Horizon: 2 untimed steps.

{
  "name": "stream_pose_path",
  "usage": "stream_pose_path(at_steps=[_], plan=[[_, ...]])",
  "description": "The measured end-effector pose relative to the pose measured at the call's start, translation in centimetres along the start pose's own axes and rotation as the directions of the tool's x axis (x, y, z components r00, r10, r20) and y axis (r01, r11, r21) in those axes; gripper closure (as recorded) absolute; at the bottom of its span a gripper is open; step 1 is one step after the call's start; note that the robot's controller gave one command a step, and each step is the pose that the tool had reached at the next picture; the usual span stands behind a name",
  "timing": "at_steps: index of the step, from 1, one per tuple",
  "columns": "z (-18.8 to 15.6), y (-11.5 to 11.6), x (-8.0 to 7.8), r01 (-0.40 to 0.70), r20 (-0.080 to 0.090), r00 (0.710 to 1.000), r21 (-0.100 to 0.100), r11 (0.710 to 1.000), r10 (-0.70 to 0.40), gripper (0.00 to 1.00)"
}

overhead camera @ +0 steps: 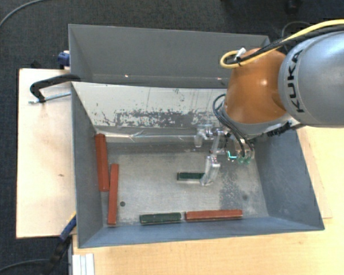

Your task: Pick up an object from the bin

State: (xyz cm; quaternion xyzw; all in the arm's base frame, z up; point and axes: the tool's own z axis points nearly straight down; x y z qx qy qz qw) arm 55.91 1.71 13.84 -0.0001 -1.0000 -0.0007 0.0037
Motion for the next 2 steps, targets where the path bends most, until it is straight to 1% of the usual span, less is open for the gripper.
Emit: stream_pose_path(at_steps=[1,2], plan=[[7.13,-0.98,-0.46,-0.121,0.001,0.993,0.000,0.993,0.121,0.00],[6.76,-0.96,-0.63,-0.120,0.007,0.993,-0.001,0.993,0.120,1.00]])
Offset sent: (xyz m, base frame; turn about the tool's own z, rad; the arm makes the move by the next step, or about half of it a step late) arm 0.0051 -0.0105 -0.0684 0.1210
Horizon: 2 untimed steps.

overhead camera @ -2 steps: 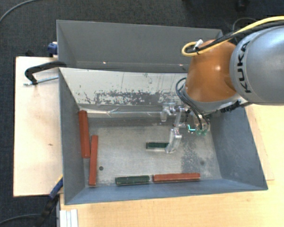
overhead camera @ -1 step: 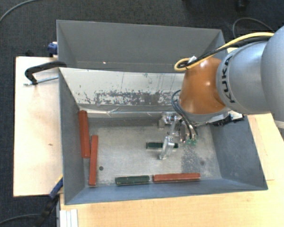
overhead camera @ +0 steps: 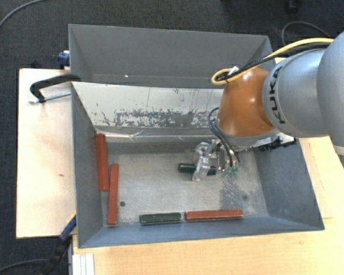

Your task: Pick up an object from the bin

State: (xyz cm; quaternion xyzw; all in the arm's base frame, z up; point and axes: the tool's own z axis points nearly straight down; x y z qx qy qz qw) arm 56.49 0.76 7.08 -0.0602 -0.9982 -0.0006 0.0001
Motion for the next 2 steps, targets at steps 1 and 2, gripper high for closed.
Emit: stream_pose_path(at_steps=[1,2], plan=[[-11.2,1.5,1.5,-0.054,0.013,0.998,-0.003,0.999,0.054,1.00],[-32.4,1.4,1.0,-0.030,0.018,0.999,-0.003,1.000,0.030,1.00]])
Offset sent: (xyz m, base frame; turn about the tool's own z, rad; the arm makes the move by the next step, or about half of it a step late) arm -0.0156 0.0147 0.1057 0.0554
